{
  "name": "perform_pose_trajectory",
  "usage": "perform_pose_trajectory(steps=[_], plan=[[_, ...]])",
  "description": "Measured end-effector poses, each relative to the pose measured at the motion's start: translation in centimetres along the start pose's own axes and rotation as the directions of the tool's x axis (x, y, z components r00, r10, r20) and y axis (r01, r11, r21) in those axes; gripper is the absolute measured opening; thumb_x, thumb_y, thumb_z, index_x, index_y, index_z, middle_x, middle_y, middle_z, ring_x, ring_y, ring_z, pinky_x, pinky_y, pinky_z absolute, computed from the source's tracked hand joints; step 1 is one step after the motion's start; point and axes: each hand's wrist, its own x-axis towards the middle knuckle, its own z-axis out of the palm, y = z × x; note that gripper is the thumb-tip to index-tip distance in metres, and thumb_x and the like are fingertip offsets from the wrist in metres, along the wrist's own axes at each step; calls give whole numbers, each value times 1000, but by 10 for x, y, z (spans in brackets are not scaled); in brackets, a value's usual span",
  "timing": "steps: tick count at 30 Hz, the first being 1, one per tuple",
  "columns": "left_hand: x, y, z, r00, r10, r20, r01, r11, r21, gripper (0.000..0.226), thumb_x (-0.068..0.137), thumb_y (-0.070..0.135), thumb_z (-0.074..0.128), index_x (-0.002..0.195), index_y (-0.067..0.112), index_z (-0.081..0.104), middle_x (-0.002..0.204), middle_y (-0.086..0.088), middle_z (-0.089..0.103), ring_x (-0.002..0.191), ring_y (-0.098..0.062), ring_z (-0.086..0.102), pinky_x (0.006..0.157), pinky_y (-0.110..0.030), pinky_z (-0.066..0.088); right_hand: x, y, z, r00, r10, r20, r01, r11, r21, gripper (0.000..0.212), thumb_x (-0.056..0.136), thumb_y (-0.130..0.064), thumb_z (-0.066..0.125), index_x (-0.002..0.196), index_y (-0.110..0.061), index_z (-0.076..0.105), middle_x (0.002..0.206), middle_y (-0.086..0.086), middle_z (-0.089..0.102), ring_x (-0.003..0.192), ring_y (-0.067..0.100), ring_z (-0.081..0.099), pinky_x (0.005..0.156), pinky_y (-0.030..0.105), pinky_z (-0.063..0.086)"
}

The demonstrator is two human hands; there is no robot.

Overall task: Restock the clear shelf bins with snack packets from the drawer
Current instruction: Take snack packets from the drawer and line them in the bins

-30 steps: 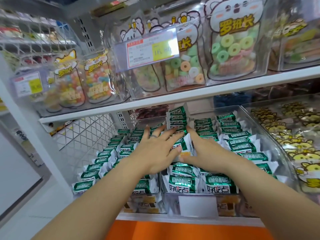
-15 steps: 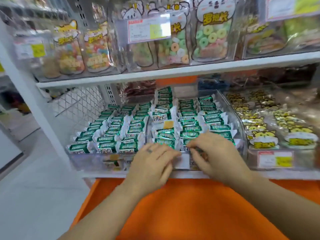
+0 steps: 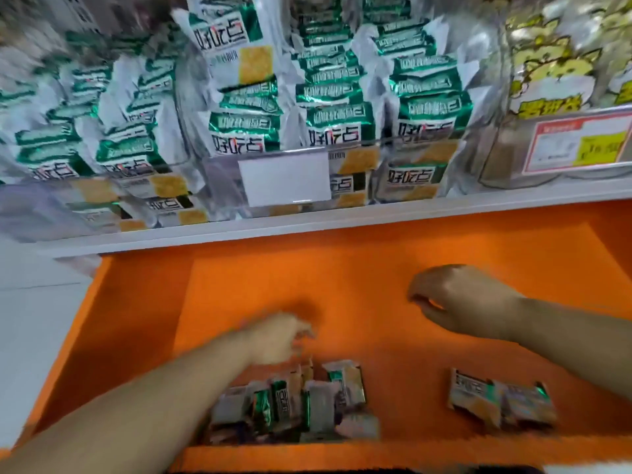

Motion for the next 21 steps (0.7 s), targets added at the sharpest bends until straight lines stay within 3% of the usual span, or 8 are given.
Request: perform_pose_trajectory(steps=[2,4,6,9,12,15,21], plan=[[15,-9,16,984,-37,175,45,998,-44,57,96,28,55,147,18,31,150,-5,35,131,-20,40,89,-15,32,2,-1,17,999,9,52,-10,1000,25,23,99,-26,47,117,-25,61,118,-7,63,107,14,59,87,32,49],[24,-18,31,949,-53,311,92,990,-112,71,91,34,63,149,21,25,153,-2,30,133,-21,39,100,-23,35,5,-2,32,993,16,115,-23,998,58,26,101,-27,42,121,-27,58,122,-9,60,108,10,56,89,26,46],[29,-25,47,929,-19,370,105,971,-213,73,84,40,69,145,29,31,149,5,35,130,-20,41,105,-34,39,7,-2,39,992,23,128,-33,996,77,26,101,-29,41,122,-30,57,122,-13,59,104,6,56,84,19,44],[33,-25,66,926,-5,378,125,948,-293,77,76,52,73,140,32,36,145,2,39,126,-19,43,103,-34,41,11,-1,45,991,46,128,-58,994,88,25,100,-30,42,121,-32,57,120,-15,59,99,4,55,78,16,38],[34,-15,76,933,-8,359,109,959,-262,89,75,57,71,147,27,27,149,0,30,132,-21,36,108,-34,36,14,-1,51,989,51,141,-66,993,101,25,100,-31,42,120,-32,57,119,-14,60,97,4,55,79,18,40],[33,0,77,937,20,350,54,978,-200,86,79,57,67,147,32,22,151,0,20,134,-25,31,108,-37,36,17,-4,56,981,46,187,-69,990,120,25,100,-31,43,121,-32,56,120,-14,59,98,4,55,77,17,38],[26,15,73,943,136,303,-122,990,-68,74,91,46,56,150,29,14,150,-4,23,117,-27,47,90,-32,40,19,-10,50,981,48,187,-75,988,137,25,101,-29,43,123,-31,56,121,-13,58,95,3,53,76,14,36]])
